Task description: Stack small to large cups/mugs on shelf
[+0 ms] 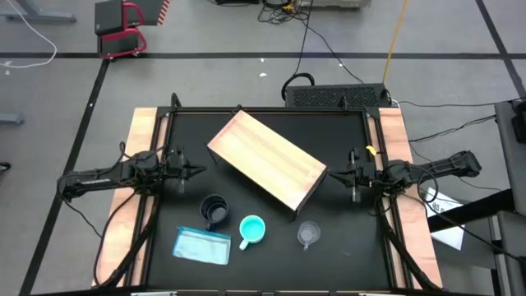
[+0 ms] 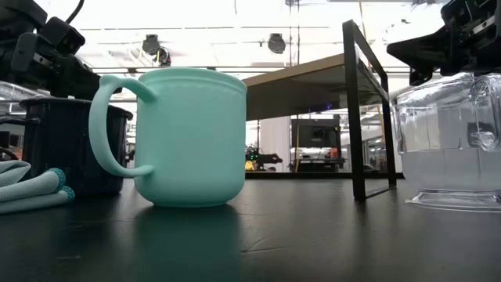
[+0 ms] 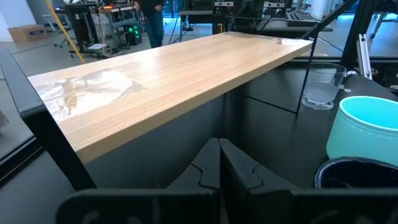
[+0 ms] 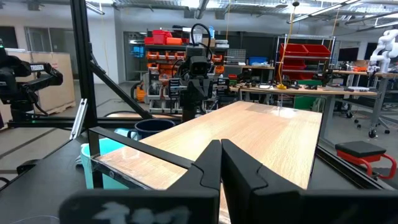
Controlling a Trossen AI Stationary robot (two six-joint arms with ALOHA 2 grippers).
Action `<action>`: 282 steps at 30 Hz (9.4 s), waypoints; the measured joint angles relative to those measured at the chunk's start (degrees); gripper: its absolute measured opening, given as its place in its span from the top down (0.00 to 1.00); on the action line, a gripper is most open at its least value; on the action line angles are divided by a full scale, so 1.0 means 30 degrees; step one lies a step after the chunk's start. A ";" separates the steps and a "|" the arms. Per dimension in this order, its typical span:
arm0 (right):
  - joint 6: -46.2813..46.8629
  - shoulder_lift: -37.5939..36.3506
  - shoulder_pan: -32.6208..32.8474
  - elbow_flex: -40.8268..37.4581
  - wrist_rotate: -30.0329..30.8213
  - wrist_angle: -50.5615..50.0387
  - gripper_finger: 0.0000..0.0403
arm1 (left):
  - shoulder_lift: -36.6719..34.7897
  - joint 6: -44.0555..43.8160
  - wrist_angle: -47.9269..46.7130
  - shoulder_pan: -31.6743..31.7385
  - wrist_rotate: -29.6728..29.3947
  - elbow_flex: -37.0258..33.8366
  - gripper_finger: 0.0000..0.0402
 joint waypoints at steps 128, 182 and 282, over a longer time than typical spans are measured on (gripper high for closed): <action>-0.0052 0.3095 0.1497 0.7129 -0.4959 -0.6630 1.00 | -0.0004 0.0000 0.0015 -0.0006 0.0000 0.0000 0.99; 0.1398 2.0765 0.8575 1.9491 0.0095 -1.9781 1.00 | 0.0001 0.0000 0.0007 -0.0004 0.0000 -0.0003 0.99; -0.9346 2.5079 0.9377 1.8399 -0.1413 -1.6700 0.77 | -0.0001 0.0000 0.0015 -0.0001 0.0000 0.0000 0.99</action>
